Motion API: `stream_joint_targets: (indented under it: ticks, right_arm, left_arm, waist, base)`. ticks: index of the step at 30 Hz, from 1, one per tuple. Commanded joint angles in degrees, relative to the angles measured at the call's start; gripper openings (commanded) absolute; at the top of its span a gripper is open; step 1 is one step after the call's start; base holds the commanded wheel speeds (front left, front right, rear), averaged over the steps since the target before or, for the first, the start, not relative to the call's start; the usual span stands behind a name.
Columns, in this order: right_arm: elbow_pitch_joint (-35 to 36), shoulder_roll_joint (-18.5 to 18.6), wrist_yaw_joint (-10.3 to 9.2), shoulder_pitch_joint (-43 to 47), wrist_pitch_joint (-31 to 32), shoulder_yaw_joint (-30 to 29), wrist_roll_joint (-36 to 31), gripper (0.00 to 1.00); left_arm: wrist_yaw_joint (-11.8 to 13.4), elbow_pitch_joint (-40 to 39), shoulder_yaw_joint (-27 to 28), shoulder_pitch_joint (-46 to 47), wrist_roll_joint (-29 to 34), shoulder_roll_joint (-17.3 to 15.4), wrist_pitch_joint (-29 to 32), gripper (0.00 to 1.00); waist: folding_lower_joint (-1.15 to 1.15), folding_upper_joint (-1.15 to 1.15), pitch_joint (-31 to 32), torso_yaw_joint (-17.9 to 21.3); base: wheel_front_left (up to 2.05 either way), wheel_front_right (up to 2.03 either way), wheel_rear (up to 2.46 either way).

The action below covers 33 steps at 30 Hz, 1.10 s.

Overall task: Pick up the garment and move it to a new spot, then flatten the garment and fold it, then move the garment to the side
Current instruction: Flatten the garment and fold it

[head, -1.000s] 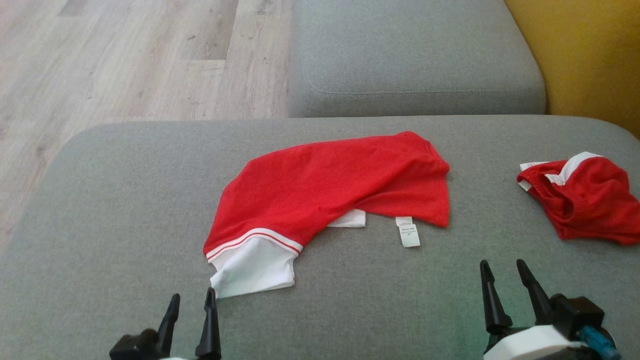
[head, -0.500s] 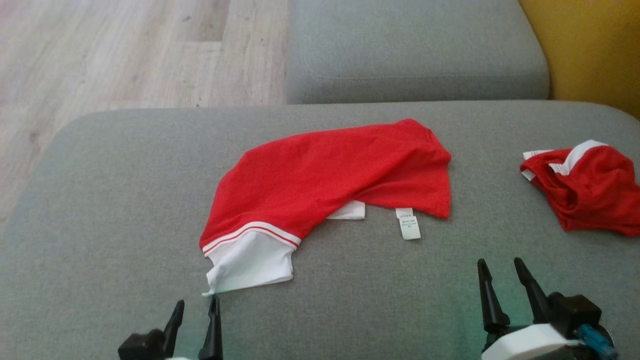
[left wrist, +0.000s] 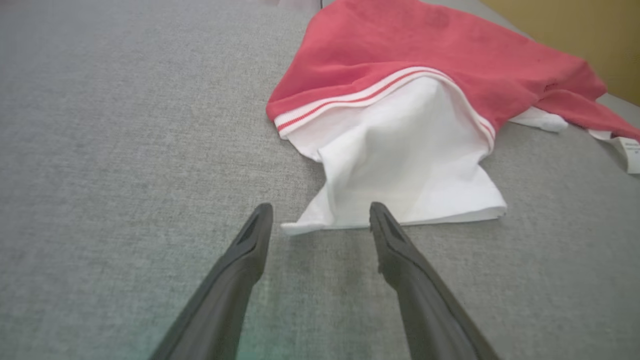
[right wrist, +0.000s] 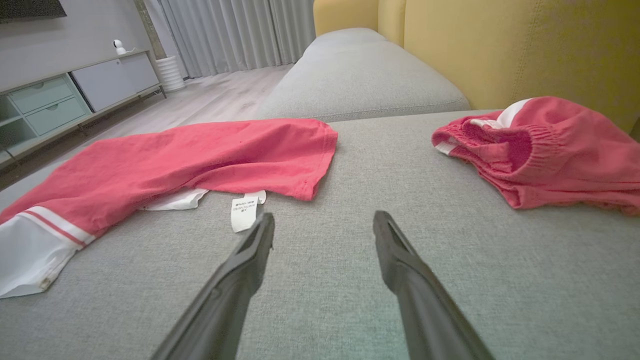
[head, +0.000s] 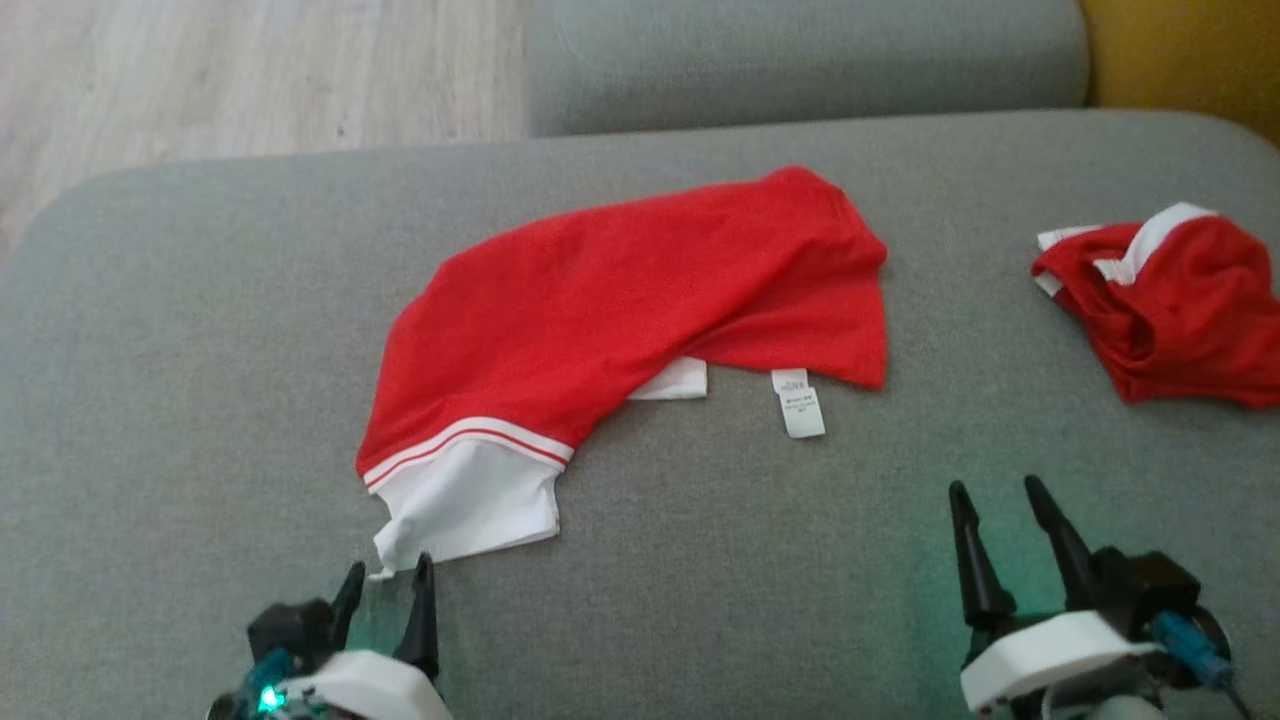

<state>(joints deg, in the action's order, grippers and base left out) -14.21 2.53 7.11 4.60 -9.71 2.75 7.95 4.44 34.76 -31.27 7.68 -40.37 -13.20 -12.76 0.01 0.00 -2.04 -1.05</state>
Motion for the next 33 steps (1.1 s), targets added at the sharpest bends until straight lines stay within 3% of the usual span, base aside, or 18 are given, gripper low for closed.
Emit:
stream_joint_targets:
  ticks: [1, 4, 5, 6, 9, 17, 33]
  right_arm:
    - [2.2, 0.3, 0.37, -3.5, 0.1, 0.9, -0.4, 1.00]
    - [2.4, 0.3, 0.37, -3.9, 0.2, 0.6, -0.7, 1.00]
    - [2.4, 0.3, 0.37, -3.9, 0.2, 0.5, -0.7, 1.00]
    - [2.4, 0.3, 0.37, -4.0, 0.1, 0.4, -0.7, 1.00]
    - [1.9, 0.3, 0.37, -4.7, 0.1, 0.1, -0.8, 1.00]
    - [-3.2, 0.3, 0.37, -12.3, 2.4, -1.6, -2.4, 1.00]
    - [-32.8, 0.3, 0.37, -32.7, 7.4, -7.8, -7.4, 1.00]
  left_arm:
    - [-0.5, -0.4, 2.5, 3.7, -0.3, -0.2, -1.0, 1.00]
    - [-1.3, 1.9, 2.9, 5.2, -0.2, 0.3, -1.5, 1.00]
    - [-1.6, 2.6, 3.0, 5.7, -0.1, 0.5, -1.6, 0.96]
    - [-1.8, 3.2, 3.1, 6.1, -0.1, 0.7, -1.7, 0.65]
    - [-2.6, 4.9, 2.9, 6.9, 0.1, 1.3, -1.9, 0.00]
    - [-3.5, 2.1, 3.9, 6.5, 1.3, 3.0, -2.2, 0.00]
    - [-2.9, -9.5, 3.8, 4.0, 4.6, 5.0, -2.2, 0.00]
  waist:
    - [-0.01, 0.00, -1.0, 0.4]
    - [-0.01, 0.00, -1.9, 0.4]
    - [-0.01, 0.00, -2.2, 0.4]
    - [-0.01, 0.00, -2.4, 0.3]
    - [-0.01, 0.00, -3.0, -0.2]
    - [-0.01, 0.00, -4.2, -2.8]
    - [-0.01, 0.00, -8.4, -9.8]
  base:
    - [0.00, 0.00, 0.00]
    - [0.00, 0.00, 0.00]
    - [0.00, 0.00, 0.00]
    - [0.00, 0.00, 0.00]
    - [0.00, 0.00, 0.00]
    - [0.00, 0.00, 0.00]
    - [0.00, 0.00, 0.00]
